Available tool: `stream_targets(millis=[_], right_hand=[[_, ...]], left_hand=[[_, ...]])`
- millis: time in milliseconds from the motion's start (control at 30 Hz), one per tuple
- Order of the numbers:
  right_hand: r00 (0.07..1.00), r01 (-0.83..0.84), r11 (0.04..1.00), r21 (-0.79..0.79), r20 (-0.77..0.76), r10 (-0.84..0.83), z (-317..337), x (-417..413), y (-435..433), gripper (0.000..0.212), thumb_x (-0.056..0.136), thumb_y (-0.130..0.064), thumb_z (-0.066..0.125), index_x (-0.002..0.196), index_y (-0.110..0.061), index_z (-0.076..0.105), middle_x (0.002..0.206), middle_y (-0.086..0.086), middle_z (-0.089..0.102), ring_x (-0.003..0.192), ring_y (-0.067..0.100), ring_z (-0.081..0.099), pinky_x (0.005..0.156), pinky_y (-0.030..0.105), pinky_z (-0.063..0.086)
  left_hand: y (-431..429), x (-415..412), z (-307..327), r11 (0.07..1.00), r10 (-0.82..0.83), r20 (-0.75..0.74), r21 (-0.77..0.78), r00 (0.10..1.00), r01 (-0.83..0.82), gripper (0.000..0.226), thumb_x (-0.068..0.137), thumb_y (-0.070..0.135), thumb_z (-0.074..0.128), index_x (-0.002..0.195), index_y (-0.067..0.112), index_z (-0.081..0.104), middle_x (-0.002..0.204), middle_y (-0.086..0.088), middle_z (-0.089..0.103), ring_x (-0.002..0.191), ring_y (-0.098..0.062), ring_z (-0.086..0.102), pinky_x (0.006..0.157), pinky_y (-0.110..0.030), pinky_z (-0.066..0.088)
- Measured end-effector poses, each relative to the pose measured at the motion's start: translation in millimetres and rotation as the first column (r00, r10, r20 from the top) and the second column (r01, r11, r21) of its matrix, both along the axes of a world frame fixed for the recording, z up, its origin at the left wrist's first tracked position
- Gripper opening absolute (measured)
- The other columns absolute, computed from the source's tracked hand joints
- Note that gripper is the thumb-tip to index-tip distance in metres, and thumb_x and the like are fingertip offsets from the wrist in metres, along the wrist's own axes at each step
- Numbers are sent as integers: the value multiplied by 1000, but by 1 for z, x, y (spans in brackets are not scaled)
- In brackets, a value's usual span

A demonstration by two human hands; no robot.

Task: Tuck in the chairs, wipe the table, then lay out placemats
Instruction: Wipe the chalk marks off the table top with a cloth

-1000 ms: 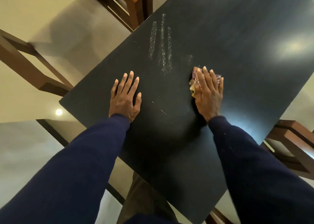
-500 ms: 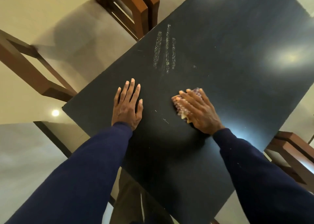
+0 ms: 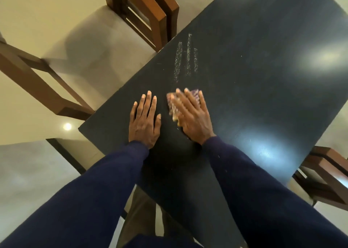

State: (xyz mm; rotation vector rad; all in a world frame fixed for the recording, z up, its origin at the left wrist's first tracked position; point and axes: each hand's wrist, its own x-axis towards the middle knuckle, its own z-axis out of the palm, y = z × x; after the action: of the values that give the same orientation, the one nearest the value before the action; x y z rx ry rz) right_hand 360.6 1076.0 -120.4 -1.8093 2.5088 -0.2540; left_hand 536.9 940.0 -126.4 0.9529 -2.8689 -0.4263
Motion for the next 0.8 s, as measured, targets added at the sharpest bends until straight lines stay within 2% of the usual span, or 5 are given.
stream_targets(millis=[167, 367, 467, 633, 800], right_hand=[[995, -97, 995, -38, 15, 98, 7, -41, 54, 55, 109, -25, 55, 163, -18, 44, 172, 6, 34, 162, 30, 28, 126, 68, 24], [841, 538, 840, -66, -30, -541, -4, -77, -25, 55, 110, -28, 45, 164, -25, 41, 172, 2, 36, 161, 27, 30, 129, 63, 19], [782, 622, 781, -53, -5, -623, -4, -70, -81, 60, 106, -28, 43, 165, -24, 38, 173, 5, 33, 161, 32, 28, 130, 65, 13], [983, 184, 983, -13, 2, -183, -4, -39, -77, 79, 98, -31, 65, 168, -22, 31, 177, 8, 24, 165, 32, 16, 129, 67, 12], [993, -110, 994, -12, 29, 110, 8, -61, 1, 60, 105, -23, 59, 163, -18, 43, 174, 7, 30, 163, 29, 25, 126, 68, 23]], left_hand=[[-70, -26, 0, 975, -221, 45, -25, 974, 222, 65, 112, 37, 34, 169, 12, 18, 178, -9, 11, 165, -25, 10, 132, -49, 16], [-85, -31, -4, 974, -225, 39, 19, 974, 224, 67, 111, 40, 33, 170, 15, 17, 179, -6, 7, 165, -21, 6, 133, -47, 12], [-86, -32, -6, 978, -205, 43, 37, 978, 203, 67, 110, 40, 34, 170, 16, 17, 179, -6, 8, 165, -21, 6, 133, -48, 12], [-87, -32, -8, 985, -168, 52, 29, 984, 167, 69, 108, 41, 32, 170, 14, 18, 179, -7, 9, 165, -23, 7, 133, -48, 10], [-84, -33, -10, 986, -164, 16, 28, 986, 163, 68, 108, 38, 38, 169, 13, 21, 178, -7, 12, 165, -24, 11, 132, -50, 16]])
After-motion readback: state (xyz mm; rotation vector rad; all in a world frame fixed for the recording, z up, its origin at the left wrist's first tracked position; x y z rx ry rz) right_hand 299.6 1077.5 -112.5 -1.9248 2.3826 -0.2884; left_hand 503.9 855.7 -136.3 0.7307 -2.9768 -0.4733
